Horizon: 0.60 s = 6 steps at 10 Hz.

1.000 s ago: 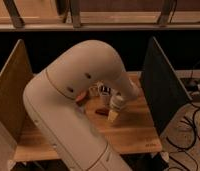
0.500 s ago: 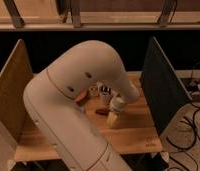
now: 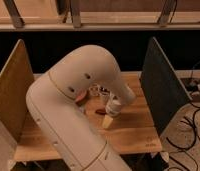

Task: Place the pepper on the white sponge

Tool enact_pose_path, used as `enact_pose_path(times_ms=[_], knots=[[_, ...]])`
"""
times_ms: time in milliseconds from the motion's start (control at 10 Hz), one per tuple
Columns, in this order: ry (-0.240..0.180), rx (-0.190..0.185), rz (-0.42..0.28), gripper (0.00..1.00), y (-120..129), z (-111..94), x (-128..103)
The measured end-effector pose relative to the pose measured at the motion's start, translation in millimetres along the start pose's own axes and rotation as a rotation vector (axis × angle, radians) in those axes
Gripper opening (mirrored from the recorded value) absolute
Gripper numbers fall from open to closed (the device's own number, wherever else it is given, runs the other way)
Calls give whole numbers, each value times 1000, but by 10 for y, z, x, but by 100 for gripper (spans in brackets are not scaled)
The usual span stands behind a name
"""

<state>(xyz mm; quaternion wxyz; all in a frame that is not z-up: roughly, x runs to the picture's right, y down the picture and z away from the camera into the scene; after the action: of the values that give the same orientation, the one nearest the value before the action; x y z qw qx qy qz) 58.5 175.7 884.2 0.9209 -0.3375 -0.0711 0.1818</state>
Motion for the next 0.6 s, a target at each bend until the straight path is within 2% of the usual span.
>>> enact_pose_path(times_ms=[200, 400, 600], knots=[[13, 9, -24, 65, -48, 8, -68], [23, 16, -36, 42, -76, 2, -91], [24, 15, -42, 24, -74, 12, -135]])
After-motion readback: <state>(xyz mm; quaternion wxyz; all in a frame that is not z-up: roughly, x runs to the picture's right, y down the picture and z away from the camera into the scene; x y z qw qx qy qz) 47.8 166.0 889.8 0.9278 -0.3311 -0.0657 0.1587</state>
